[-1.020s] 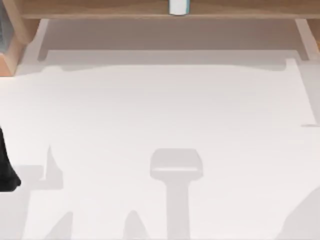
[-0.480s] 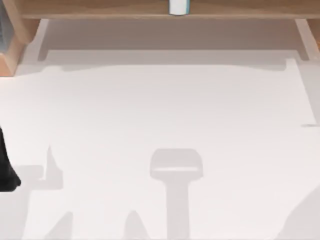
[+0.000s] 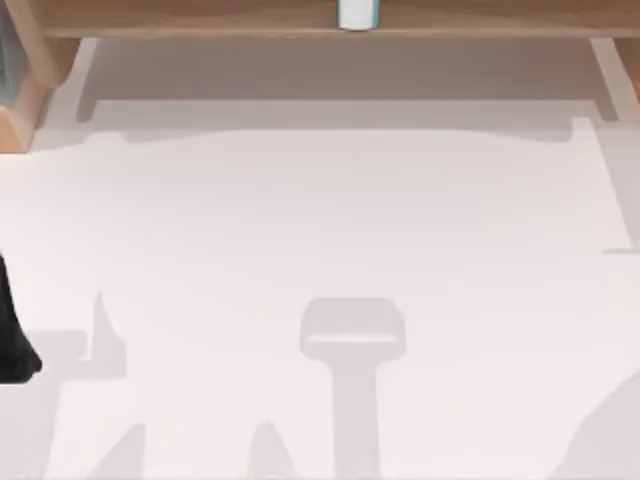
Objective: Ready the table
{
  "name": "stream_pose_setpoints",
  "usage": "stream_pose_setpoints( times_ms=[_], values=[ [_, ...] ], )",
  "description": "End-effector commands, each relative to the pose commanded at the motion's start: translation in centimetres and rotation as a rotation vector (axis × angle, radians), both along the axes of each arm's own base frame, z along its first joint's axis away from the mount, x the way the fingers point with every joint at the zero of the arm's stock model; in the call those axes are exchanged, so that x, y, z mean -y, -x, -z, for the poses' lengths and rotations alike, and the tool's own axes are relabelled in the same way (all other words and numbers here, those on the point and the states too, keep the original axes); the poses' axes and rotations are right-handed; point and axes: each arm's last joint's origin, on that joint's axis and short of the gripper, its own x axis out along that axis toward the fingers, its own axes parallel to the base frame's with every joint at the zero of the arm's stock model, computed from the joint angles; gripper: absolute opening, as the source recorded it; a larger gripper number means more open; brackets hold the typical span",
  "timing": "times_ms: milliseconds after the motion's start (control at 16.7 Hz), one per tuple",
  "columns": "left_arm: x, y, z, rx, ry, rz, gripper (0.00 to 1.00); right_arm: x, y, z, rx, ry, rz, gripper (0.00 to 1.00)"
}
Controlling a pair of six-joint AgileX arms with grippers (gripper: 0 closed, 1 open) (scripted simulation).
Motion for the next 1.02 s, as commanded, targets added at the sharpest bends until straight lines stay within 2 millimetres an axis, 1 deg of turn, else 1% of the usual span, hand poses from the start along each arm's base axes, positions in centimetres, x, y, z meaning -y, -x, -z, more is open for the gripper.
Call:
stream_pose_setpoints(
  times_ms=[60,120,720,840,1020],
  values=[
    [0.0,0.0,0.0,0.0,0.0,0.0,1.0,0.0,0.0,0.0,0.0,0.0,0.0,0.98],
    [0.0,0.0,0.0,0.0,0.0,0.0,1.0,0.0,0.0,0.0,0.0,0.0,0.0,1.0],
    [0.0,0.0,0.0,0.0,0.0,0.0,1.0,0.1,0.0,-0.1,0.011,0.006,-0.003,1.0],
    [0.0,0.0,0.0,0.0,0.0,0.0,1.0,0.6,0.0,-0.1,0.055,0.03,-0.026,1.0],
    [0.0,0.0,0.0,0.0,0.0,0.0,1.0,2.0,0.3,0.0,0.17,0.103,-0.077,1.0]
  ],
)
